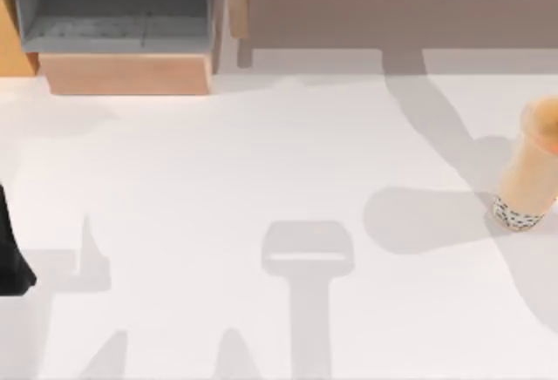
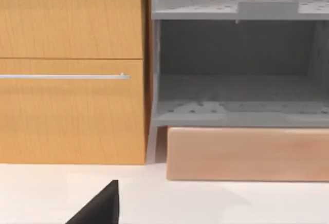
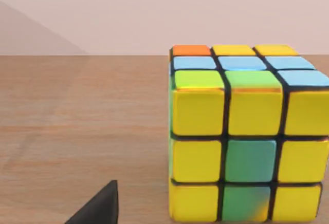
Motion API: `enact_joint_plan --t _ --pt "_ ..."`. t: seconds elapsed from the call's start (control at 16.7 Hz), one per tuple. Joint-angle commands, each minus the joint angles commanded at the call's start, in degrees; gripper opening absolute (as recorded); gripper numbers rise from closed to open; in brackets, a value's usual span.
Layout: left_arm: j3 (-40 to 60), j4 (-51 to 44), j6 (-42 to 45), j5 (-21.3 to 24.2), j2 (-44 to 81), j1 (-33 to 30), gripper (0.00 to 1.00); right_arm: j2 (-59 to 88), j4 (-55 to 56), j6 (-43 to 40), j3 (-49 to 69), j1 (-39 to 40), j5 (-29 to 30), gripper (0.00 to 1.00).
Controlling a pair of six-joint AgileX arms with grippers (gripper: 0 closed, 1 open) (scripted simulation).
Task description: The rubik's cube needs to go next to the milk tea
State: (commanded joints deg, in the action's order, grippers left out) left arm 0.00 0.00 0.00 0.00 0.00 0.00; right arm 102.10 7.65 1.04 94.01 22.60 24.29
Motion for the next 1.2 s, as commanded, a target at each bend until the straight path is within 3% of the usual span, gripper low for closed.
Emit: enact_joint_plan --t 0.48,0.84,1.2 --pt "0.00 0.00 0.00 0.00 0.00 0.00 1.00 9.97 -2.69 -0.12 13.11 -2.26 -2.15 1.00" --pt "0.00 0.00 0.00 0.00 0.00 0.00 1.00 11.38 -2.44 -0.13 13.94 -2.34 -2.19 1.00" --pt "0.00 0.00 0.00 0.00 0.00 0.00 1.00 11.38 -2.44 -0.13 13.94 -2.34 -2.19 0.55"
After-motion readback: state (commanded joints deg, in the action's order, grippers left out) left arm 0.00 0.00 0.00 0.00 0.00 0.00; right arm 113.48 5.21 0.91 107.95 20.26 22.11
